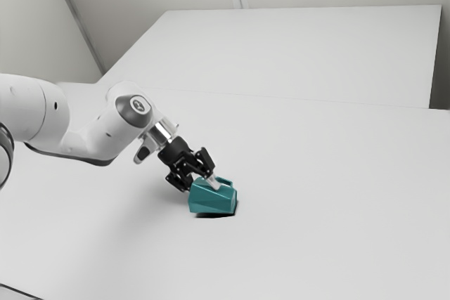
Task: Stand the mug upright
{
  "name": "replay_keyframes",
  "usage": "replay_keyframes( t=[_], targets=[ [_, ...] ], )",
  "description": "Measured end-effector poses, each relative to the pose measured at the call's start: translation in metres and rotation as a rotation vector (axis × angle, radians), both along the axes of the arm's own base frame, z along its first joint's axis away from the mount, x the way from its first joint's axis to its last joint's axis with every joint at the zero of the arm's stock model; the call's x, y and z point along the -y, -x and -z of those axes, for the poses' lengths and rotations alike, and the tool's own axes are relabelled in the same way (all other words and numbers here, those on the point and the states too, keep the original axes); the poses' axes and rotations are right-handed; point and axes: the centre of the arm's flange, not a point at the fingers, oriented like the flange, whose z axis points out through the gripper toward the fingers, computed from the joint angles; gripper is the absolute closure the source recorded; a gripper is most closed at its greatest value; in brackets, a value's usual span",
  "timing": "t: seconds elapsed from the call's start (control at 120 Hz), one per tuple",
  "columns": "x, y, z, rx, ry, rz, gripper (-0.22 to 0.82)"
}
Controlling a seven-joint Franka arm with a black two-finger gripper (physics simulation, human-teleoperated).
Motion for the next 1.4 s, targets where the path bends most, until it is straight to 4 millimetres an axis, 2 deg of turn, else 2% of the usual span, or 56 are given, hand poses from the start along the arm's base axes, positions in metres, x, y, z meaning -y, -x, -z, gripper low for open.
replay_keyframes(
  t=[0.158, 0.192, 0.217, 0.225, 0.267, 0.292, 0.333, 0.375, 0.467, 0.583, 0.65, 0.675, 0.75, 1.05, 1.233, 1.4],
  targets=[
    [-0.002, 0.008, 0.007, 0.004, -0.019, -0.018, 0.39],
    [-0.003, 0.007, 0.005, 0.012, -0.024, -0.023, 0.45],
    [-0.004, 0.007, 0.004, 0.021, -0.027, -0.026, 0.59],
    [-0.004, 0.006, 0.003, 0.023, -0.027, -0.028, 0.59],
    [-0.003, 0.005, -0.002, 0.037, -0.027, -0.035, 0.71],
    [-0.003, 0.005, -0.006, 0.047, -0.028, -0.038, 0.72],
    [-0.003, 0.004, -0.011, 0.061, -0.031, -0.041, 0.68],
    [-0.003, 0.003, -0.015, 0.072, -0.032, -0.043, 0.75],
    [0.0, 0.002, -0.019, 0.087, -0.041, -0.036, 0.74],
    [0.004, 0.0, -0.023, 0.103, -0.045, -0.032, 0.8],
    [0.007, -0.001, -0.026, 0.113, -0.052, -0.025, 0.78],
    [0.008, -0.001, -0.028, 0.119, -0.053, -0.023, 0.82],
    [0.013, -0.002, -0.033, 0.134, -0.058, -0.014, 0.8],
    [0.024, -0.001, -0.069, 0.224, -0.107, 0.044, 0.79],
    [0.033, -0.002, -0.093, 0.292, -0.196, 0.151, 0.79],
    [0.037, -0.008, -0.102, 0.34, -0.331, 0.294, 0.79]
  ],
)
